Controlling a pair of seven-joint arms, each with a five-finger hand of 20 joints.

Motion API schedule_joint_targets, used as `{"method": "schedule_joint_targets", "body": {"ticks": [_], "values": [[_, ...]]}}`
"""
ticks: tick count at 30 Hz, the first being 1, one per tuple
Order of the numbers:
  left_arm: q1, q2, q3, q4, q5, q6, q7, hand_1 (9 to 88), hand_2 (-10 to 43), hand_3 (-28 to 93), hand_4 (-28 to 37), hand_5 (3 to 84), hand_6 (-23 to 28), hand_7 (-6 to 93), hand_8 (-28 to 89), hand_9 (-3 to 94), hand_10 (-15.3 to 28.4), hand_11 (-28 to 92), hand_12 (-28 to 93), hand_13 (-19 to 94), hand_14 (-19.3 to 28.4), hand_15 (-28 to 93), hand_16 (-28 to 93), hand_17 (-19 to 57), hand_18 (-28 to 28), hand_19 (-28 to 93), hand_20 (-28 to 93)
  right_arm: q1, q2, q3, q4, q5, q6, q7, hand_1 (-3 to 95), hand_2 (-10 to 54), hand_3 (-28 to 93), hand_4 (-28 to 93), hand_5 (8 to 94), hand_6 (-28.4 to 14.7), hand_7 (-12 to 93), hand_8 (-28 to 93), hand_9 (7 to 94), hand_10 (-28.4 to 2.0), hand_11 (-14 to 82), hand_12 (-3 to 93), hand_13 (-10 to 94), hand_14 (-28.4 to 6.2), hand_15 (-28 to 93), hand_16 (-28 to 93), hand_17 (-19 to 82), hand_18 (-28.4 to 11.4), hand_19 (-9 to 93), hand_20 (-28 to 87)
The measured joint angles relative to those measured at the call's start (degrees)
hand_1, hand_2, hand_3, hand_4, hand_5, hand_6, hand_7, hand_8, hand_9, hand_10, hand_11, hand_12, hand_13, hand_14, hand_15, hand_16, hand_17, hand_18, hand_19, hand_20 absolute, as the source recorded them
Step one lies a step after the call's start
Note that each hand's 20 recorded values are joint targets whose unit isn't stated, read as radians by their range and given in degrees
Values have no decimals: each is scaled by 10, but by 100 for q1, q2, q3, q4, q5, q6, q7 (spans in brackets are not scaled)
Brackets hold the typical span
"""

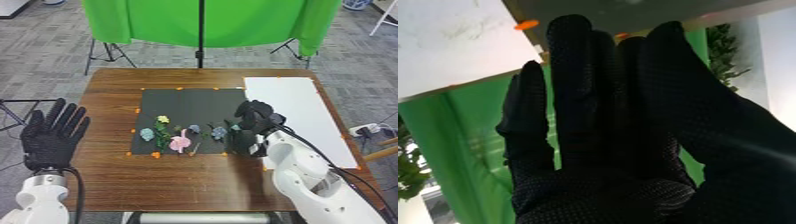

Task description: Arrange flowers

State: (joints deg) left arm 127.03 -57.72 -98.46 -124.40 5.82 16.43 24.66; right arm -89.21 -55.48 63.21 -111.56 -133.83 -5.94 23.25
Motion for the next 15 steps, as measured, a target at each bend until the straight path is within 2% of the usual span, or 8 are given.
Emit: {"method": "schedule_joint_targets", "body": {"ticks": [2, 5, 7, 8, 11, 13, 15], "values": [[18, -7, -18, -12, 0, 0, 16, 251, 121, 745, -283, 437, 81, 104, -86, 397, 141, 168, 107, 339, 136, 220, -23, -48, 146, 355, 138, -80, 5, 125, -106, 63, -53, 0, 401, -93, 831, -275, 587, -29, 140, -118, 596, -154, 130, 151, 584, -123, 434, 194, 293, -201, 765, 362], [65, -21, -69, -45, 2, -1, 47, 245, 119, 745, -283, 434, 79, 94, -86, 398, 140, 154, 99, 332, 126, 188, -27, -46, 146, 349, 136, -268, -37, 456, -304, 338, -47, -37, 318, -29, 835, -277, 518, -31, 123, -106, 516, -144, 86, 139, 506, -133, 322, 169, 245, -188, 675, 313], [113, -38, -136, -70, 25, -3, 78, 238, 119, 743, -283, 431, 75, 84, -87, 398, 135, 139, 90, 328, 120, 163, -26, -43, 144, 338, 131, -442, -154, 831, -445, 750, -4, -175, 263, 21, 821, -280, 446, -29, 101, -96, 439, -142, 53, 131, 418, -144, 202, 190, 185, -174, 563, 257], [146, -53, -188, -86, 48, -3, 95, 235, 121, 742, -283, 428, 73, 80, -87, 397, 132, 134, 88, 327, 118, 156, -25, -42, 143, 335, 130, -531, -260, 1077, -514, 1050, -1, -298, 232, 45, 813, -282, 405, -24, 85, -90, 395, -137, 39, 124, 366, -147, 122, 229, 157, -169, 489, 229], [325, -133, -453, -179, 149, -4, 150, 229, 125, 739, -283, 420, 67, 67, -85, 396, 128, 120, 80, 316, 107, 122, -23, -39, 138, 322, 127, -674, -768, 1897, -602, 2157, -204, -750, 186, 69, 807, -282, 364, -14, 64, -83, 346, -126, 24, 114, 300, -142, 68, 237, 136, -153, 382, 196], [503, -182, -656, -252, 216, -4, 203, 227, 126, 737, -283, 416, 66, 63, -83, 395, 127, 114, 78, 308, 99, 99, -22, -34, 133, 311, 124, -633, -1195, 2418, -604, 2793, -693, -875, 158, 75, 808, -283, 339, -10, 50, -81, 322, -123, 16, 107, 267, -133, 45, 229, 125, -144, 323, 184], [670, -207, -774, -301, 263, -3, 274, 224, 128, 736, -283, 413, 65, 61, -84, 388, 125, 110, 77, 298, 94, 90, -23, -32, 130, 305, 122, -550, -1569, 2783, -604, 3251, -1206, -851, 132, 83, 805, -283, 323, -15, 33, -78, 308, -122, 12, 101, 249, -127, 31, 221, 113, -138, 291, 179]]}}
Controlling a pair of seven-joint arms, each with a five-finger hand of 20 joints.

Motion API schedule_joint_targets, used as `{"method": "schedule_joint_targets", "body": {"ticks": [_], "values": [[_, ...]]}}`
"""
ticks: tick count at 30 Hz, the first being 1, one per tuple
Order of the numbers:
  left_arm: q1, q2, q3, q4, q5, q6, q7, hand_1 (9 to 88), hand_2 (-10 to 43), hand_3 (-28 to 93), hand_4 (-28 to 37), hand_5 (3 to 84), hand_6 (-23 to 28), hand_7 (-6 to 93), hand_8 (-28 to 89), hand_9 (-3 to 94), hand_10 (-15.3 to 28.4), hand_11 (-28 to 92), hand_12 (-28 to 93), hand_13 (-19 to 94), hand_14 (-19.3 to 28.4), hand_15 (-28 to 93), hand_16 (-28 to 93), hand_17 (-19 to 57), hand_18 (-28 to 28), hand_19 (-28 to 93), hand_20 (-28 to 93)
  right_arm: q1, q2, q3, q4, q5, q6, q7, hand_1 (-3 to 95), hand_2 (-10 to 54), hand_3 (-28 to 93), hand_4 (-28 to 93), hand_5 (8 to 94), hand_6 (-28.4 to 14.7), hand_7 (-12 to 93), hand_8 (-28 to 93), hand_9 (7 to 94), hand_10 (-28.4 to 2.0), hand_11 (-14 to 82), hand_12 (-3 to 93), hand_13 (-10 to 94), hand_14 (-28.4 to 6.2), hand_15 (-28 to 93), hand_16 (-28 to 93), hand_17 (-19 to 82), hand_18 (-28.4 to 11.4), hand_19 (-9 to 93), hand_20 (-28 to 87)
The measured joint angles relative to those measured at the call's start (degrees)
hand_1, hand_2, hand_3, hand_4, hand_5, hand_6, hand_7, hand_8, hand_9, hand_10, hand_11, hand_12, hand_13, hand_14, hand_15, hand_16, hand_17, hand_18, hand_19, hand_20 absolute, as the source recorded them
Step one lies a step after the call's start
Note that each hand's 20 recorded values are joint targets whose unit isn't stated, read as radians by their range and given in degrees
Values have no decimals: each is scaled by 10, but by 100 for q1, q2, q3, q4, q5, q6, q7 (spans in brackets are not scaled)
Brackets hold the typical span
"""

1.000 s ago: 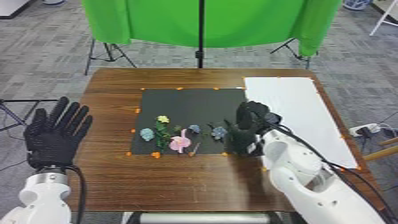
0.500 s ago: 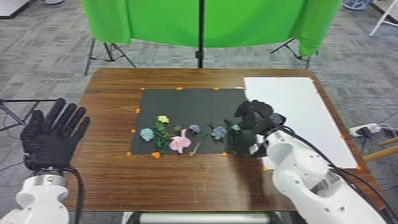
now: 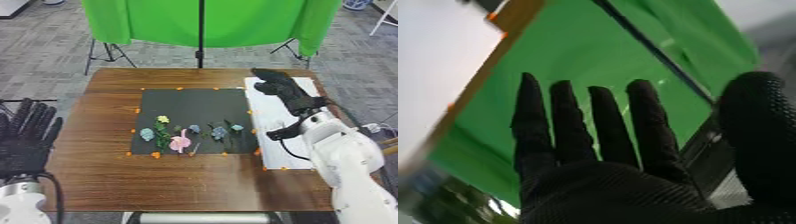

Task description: Arrange flowers

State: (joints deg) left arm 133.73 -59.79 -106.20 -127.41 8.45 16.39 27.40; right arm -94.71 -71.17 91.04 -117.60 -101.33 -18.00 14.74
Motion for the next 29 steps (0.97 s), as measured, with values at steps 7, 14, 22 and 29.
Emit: {"method": "schedule_joint_targets", "body": {"ticks": [7, 14, 22, 29], "values": [[170, -3, 7, -31, 105, 5, 77, 200, 137, 729, -283, 394, 65, 52, -83, 352, 122, 94, 71, 263, 83, 70, -32, -27, 122, 290, 117, -27, -550, 119, 18, 1803, -129, 240, 80, 84, 816, -283, 314, -64, -5, -73, 302, -135, 11, 89, 229, -104, 8, 185, 124, -100, 185, 157], [193, -2, -24, -73, 191, 7, 77, 192, 130, 735, -283, 368, 76, 34, -84, 313, 115, 75, 64, 242, 76, 59, -37, -25, 116, 280, 113, -474, -831, 326, -67, 3713, -35, 335, 71, 83, 820, -283, 309, -106, -20, -77, 302, -145, 9, 82, 216, -87, -3, 157, 135, -71, 127, 153], [233, -5, -109, -93, 207, 17, 75, 196, 126, 736, -283, 345, 88, 21, -82, 289, 107, 69, 61, 235, 75, 54, -45, -22, 111, 274, 110, -670, -858, 393, -134, 4809, -67, 345, 70, 81, 824, -283, 330, -124, -14, -78, 290, -145, 6, 77, 206, -83, -5, 142, 137, -67, 114, 161], [233, -5, -101, -94, 207, 11, 79, 194, 127, 730, -283, 342, 96, 16, -81, 296, 112, 71, 57, 242, 81, 54, -53, -17, 107, 264, 106, -712, -899, 479, -244, 4555, -138, 302, 75, 74, 838, -283, 372, -140, 0, -86, 294, -145, 7, 74, 200, -76, -12, 132, 138, -66, 110, 164]]}}
